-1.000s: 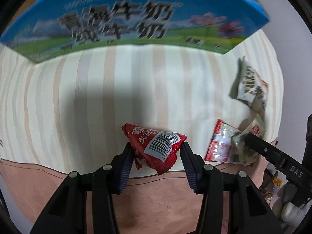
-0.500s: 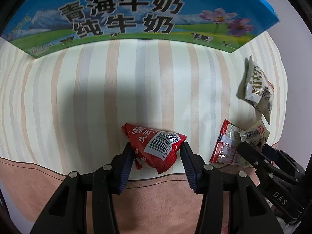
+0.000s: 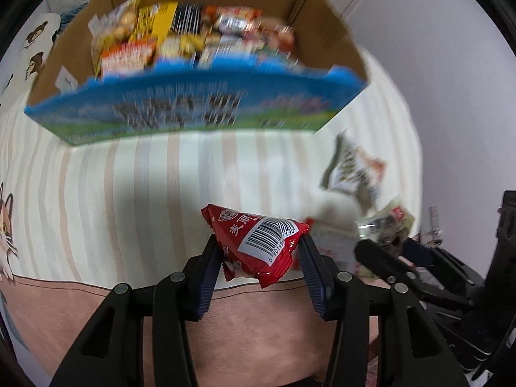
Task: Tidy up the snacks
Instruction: 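Carry both packets into the box, release them, and lift both tools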
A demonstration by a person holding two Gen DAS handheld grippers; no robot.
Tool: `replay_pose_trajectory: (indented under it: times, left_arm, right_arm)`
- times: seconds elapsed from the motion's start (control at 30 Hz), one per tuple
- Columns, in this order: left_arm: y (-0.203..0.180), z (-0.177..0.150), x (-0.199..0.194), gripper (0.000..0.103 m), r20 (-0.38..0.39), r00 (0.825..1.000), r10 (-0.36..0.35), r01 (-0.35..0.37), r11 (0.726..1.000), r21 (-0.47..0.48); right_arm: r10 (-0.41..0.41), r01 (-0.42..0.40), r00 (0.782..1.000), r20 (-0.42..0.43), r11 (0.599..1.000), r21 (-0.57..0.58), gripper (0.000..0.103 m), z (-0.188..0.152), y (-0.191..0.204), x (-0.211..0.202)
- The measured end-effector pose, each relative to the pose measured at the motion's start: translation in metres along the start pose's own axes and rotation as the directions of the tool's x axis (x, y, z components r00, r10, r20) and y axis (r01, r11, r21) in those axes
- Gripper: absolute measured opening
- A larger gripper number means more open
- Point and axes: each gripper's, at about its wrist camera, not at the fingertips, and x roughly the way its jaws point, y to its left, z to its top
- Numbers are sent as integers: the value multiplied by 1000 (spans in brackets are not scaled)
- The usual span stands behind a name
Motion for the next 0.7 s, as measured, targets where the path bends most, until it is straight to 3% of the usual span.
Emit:
replay_pose_trajectory:
  times: [0.2,0.33,0.5,0.7]
  left_arm:
    - [2,34,-56,45,77,996,-45,45,999,-2]
    - [19,71,-87,45,120,993,-6,8,1000,-10]
    - [59,117,-94,46,122,989,79,-72,996,-59]
    - [115,158,-70,46,37,984,177,-171,977,-124]
  right_arm:
    - [67,-63,995,73,996,-60,56,47,35,-39]
    - [79,-69,992,97,993,-98,56,94,60,-44]
    - [66,-59,996,63,993,-102,56,148,85,-17]
    - [15,-18,999,-48,996,-82,56,183,94,43]
